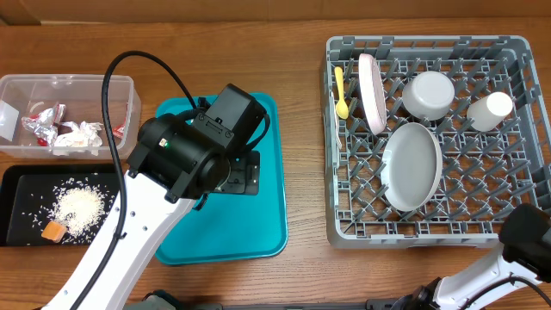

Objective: Sort waste into correct bins and load items into the dishwasher rack

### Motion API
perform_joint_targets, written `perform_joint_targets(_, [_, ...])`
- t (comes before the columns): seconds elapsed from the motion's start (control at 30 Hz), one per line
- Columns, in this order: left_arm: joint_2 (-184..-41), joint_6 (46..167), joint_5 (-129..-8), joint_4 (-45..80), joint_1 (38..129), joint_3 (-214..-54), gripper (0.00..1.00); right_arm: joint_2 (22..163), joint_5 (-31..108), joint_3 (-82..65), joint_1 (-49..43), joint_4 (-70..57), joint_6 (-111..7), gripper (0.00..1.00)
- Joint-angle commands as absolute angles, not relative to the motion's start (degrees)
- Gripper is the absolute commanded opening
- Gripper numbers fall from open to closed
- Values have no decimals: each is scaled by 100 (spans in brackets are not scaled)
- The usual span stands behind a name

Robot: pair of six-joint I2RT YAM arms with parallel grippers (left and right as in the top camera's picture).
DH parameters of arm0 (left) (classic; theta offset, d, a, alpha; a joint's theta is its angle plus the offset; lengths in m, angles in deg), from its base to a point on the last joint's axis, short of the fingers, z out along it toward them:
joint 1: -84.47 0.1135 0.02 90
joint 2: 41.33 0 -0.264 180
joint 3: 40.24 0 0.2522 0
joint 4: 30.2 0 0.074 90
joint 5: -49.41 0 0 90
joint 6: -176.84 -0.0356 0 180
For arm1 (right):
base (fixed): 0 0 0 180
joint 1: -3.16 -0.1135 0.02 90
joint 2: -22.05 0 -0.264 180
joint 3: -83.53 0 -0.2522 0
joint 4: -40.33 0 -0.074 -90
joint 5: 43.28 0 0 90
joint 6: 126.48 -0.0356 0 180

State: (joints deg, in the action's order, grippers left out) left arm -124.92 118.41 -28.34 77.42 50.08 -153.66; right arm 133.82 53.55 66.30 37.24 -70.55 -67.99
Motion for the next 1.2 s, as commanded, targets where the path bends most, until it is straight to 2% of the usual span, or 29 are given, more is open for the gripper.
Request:
perform_joint_targets(0.0, [-12457,11463,-2775,7528,5032,-15338,100,13340,5399,6639,3731,-7042,-6825,100])
perform_joint_targets(0.1, [-12260,10309,-2882,6901,5034,-15150,100,13340,5399,6639,3731,-7042,-6825,100])
perform_joint_targets(0.17, [-11886,9157,-3006,5976,5050,-14658,100,13340,5399,6639,3731,-7042,-6825,100])
perform_joint_targets(0.3, [-11106,8150,-3467,4516,5235,-13401,100,13340,5399,6639,3731,-7042,-6825,100])
perform_joint_targets(0.5, [-9766,8038,-4232,3058,6123,-11323,100,13340,5399,6639,3731,-7042,-6825,100])
perform_joint_targets(0.67, [-8466,7883,-4252,2066,6728,-9720,100,13340,5399,6639,3731,-7042,-6825,100])
perform_joint_targets(0.97, [-6230,7608,-4256,-194,7406,-7366,100,13343,5399,6639,3731,-7042,-6825,100])
perform_joint_targets(1.17, [-5366,7588,-4256,-1178,7587,-6387,100,13340,5399,6639,3731,-7042,-6825,100])
